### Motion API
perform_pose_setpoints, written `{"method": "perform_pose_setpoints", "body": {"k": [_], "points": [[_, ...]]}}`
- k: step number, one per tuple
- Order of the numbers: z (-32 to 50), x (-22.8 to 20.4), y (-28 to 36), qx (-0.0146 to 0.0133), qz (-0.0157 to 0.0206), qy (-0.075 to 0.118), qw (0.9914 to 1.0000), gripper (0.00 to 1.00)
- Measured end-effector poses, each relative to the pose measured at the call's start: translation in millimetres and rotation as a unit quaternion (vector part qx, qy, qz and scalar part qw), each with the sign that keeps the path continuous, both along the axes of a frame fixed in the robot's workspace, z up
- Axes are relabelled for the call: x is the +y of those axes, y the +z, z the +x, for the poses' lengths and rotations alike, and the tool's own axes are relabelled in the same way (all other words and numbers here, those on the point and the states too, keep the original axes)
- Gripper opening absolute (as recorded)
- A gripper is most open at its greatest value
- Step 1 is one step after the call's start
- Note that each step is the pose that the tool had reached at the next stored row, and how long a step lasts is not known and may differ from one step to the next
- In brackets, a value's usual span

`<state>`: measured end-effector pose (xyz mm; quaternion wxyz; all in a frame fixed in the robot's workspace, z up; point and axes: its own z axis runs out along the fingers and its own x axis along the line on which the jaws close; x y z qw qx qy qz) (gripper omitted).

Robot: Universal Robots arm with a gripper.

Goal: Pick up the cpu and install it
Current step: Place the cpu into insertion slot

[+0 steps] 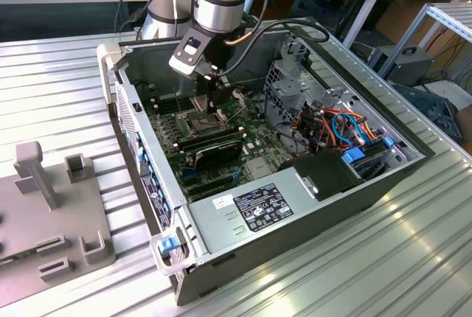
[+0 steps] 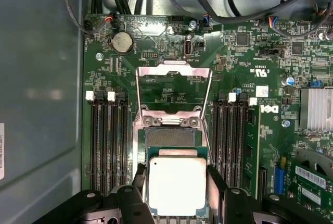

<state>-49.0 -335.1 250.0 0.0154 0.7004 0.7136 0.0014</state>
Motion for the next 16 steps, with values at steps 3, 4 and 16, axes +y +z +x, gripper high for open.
{"method": "perform_pose_setpoints", "body": {"k": [3,4,16], "points": [[-0.1,0.8,-5.6,0.0001,-0.0022,0.0,1.0,0.55],[-0.1,1.4,-7.3,0.0001,-0.0024,0.0,1.0,0.55],[0.0,2.8,-18.6,-0.0002,-0.0025,0.007,0.99997,0.55]]}}
